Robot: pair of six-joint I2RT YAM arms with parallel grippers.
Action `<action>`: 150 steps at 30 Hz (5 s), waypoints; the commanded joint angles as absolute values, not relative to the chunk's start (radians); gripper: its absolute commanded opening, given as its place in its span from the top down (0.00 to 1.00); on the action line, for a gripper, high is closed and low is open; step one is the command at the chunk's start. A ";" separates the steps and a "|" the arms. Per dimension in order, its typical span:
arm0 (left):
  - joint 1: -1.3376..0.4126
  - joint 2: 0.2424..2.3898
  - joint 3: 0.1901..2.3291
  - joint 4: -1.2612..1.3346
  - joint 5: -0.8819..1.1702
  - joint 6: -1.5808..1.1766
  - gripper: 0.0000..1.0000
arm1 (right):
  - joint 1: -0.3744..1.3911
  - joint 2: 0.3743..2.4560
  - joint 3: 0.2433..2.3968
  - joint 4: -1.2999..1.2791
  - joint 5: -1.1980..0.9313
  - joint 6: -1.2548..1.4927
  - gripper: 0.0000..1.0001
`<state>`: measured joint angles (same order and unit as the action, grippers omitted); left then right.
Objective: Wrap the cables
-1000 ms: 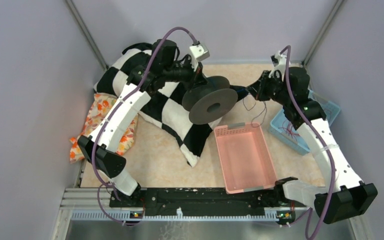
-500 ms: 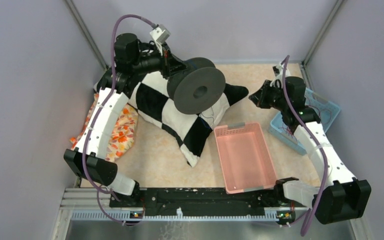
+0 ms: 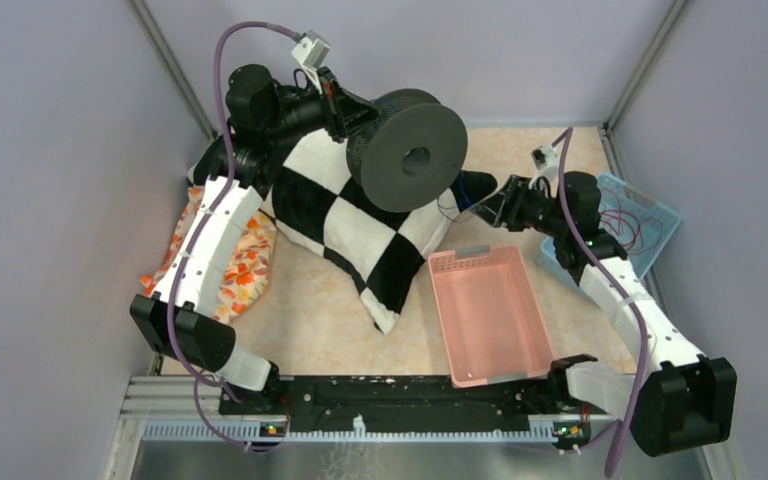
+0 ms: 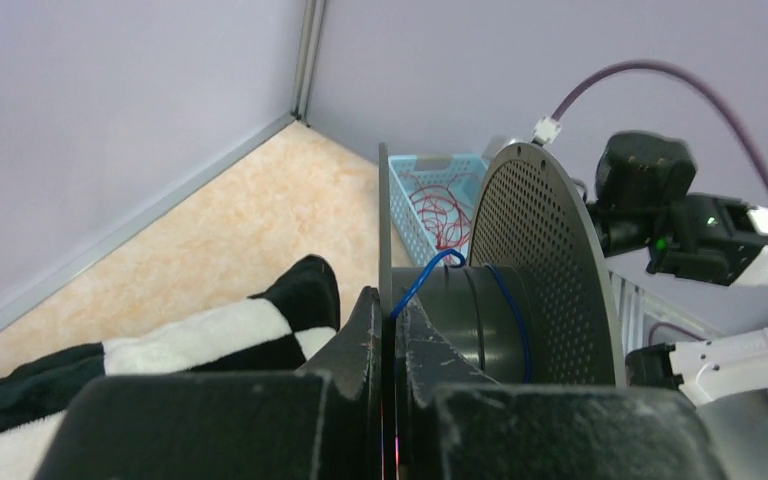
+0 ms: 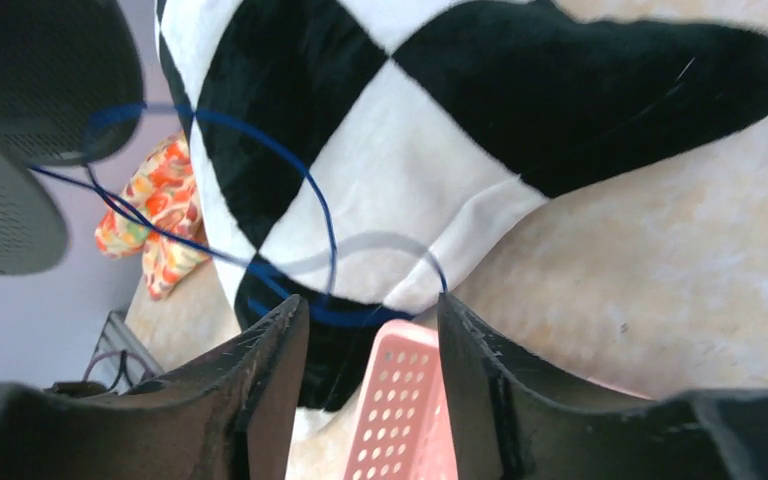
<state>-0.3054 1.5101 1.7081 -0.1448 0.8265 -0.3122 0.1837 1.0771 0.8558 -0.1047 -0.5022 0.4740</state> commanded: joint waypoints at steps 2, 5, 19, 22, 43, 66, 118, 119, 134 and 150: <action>-0.302 1.493 1.724 0.047 0.830 -0.425 1.00 | 0.250 1.093 0.818 0.025 -0.509 0.563 0.44; -0.302 1.491 1.733 0.045 0.823 -0.422 1.00 | 0.270 1.098 0.816 0.040 -0.499 0.572 0.42; -0.302 1.490 1.732 0.043 0.839 -0.411 1.00 | 0.251 1.091 0.909 0.027 -0.484 0.670 0.39; -0.302 1.487 1.731 0.052 0.846 -0.416 1.00 | 0.248 1.097 0.926 0.041 -0.523 0.704 0.39; -0.301 1.456 1.685 0.117 0.887 -0.452 1.00 | 0.249 1.202 0.933 0.114 -0.547 0.724 0.82; -0.301 1.449 1.680 0.120 0.886 -0.451 1.00 | 0.249 1.186 0.884 0.116 -0.574 0.711 1.00; 0.018 1.562 1.604 0.263 0.116 -0.610 1.00 | 0.271 0.765 1.036 -0.893 -0.538 0.303 1.00; -0.025 1.543 1.587 0.266 0.069 -0.577 1.00 | 0.280 0.770 1.027 -0.857 -0.550 0.326 1.00; -0.419 1.565 1.546 0.435 -0.486 -0.087 1.00 | 0.963 1.096 1.539 -0.910 -0.250 0.277 1.00; -0.459 1.641 1.610 0.358 -0.447 0.028 1.00 | 1.080 1.485 2.402 -1.040 -0.037 -0.044 1.00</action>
<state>-0.4591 1.6611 1.5269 0.3107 -0.4896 0.0090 1.0714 1.4624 2.2635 -1.0340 -0.1440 0.0822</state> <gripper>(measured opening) 0.030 0.009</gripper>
